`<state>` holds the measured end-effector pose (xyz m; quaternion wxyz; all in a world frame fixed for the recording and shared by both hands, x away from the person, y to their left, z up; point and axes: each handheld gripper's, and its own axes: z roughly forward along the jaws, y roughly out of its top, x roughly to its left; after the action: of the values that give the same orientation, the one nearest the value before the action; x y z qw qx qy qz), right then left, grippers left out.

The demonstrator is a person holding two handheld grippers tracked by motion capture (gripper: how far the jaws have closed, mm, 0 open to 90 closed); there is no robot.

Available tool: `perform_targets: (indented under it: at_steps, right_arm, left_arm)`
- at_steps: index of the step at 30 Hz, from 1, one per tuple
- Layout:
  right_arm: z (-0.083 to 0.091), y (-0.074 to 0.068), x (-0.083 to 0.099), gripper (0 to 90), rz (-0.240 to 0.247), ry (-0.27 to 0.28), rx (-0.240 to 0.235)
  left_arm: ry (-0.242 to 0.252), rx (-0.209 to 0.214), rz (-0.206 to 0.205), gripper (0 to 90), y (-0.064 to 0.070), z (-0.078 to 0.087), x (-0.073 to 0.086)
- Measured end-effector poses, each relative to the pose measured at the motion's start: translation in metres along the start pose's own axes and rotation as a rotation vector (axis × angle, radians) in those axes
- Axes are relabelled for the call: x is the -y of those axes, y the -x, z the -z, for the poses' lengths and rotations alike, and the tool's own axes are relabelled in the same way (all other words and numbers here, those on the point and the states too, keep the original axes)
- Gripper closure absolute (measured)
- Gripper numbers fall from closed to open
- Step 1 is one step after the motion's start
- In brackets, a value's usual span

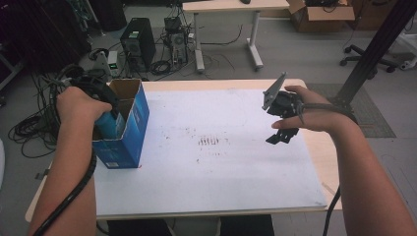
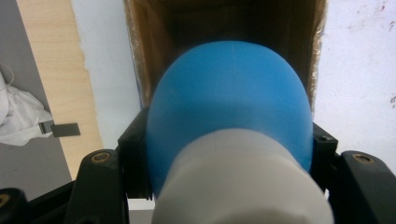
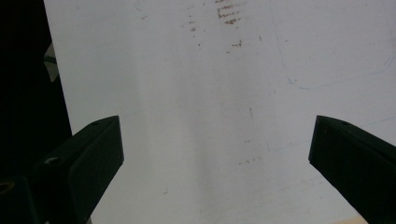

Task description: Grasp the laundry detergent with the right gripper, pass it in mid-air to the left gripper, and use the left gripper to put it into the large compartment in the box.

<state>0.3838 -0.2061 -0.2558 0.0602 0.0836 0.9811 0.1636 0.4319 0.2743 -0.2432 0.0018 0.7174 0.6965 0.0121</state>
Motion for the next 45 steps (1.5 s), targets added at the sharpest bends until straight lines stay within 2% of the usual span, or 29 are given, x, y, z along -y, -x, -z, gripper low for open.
perform_targets:
  at_steps: [22,45]
  right_arm:
    - [-0.006,0.000,0.002,3.0,-0.002,0.015,-0.010]
    - [-0.009,-0.001,0.005,3.1,-0.002,0.031,-0.010]
  left_arm:
    - [-0.001,-0.003,-0.006,37.9,0.002,-0.029,-0.001]
    - [-0.022,-0.004,-0.018,37.9,0.004,-0.048,-0.001]
